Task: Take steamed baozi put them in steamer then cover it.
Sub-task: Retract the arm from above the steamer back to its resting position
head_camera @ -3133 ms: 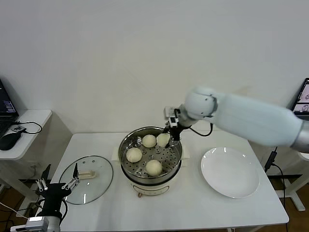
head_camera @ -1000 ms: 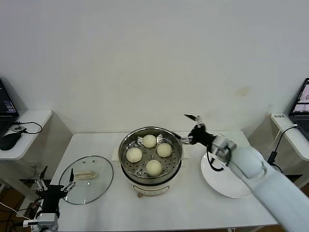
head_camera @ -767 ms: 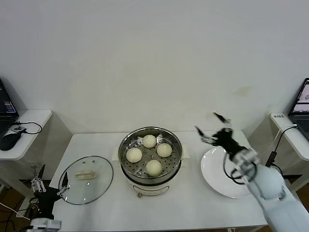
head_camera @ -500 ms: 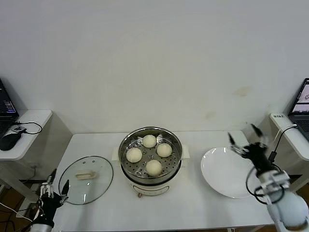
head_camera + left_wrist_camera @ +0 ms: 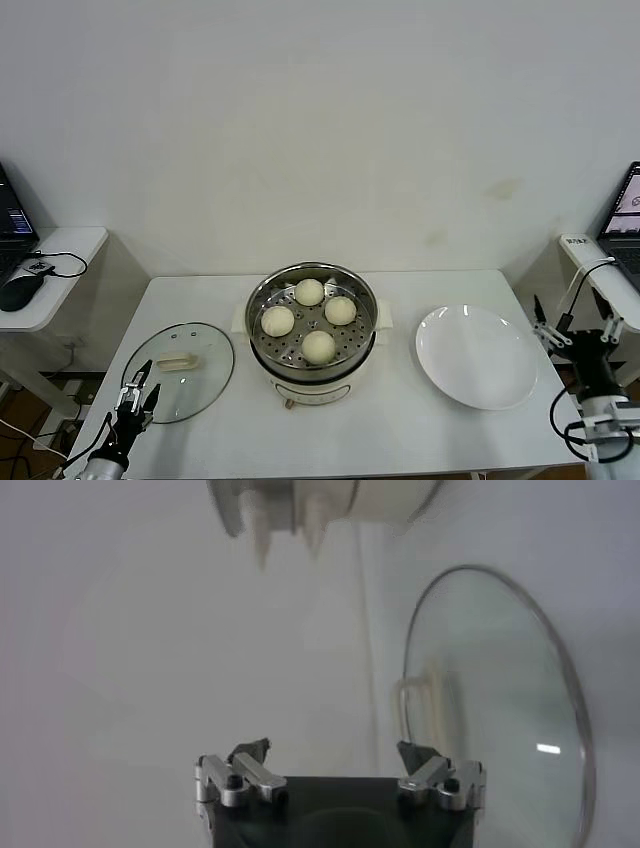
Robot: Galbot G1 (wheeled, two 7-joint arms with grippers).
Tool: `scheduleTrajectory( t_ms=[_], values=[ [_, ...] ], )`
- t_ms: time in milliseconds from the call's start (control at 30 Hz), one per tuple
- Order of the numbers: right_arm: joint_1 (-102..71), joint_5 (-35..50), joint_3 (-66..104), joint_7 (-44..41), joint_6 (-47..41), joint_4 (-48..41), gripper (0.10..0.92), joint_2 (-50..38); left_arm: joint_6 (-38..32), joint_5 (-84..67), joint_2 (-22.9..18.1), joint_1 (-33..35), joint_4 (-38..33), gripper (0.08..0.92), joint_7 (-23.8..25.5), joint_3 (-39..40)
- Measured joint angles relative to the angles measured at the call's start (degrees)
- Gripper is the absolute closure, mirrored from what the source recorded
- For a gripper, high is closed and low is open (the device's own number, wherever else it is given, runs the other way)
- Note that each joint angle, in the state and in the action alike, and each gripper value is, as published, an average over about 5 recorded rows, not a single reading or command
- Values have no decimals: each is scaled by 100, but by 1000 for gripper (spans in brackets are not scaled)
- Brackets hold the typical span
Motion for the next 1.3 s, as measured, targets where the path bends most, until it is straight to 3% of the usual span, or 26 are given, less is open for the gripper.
scheduleTrajectory(
  t_ms=[533,1300],
  values=[
    [-392,-136,227,8,130,185,203,380,-53,205,115,-1094,846,177,208,448],
    [-547,-335,181,-46,222,183,203,608,-80,-8,121,-2017,1665,180,257,831]
  ],
)
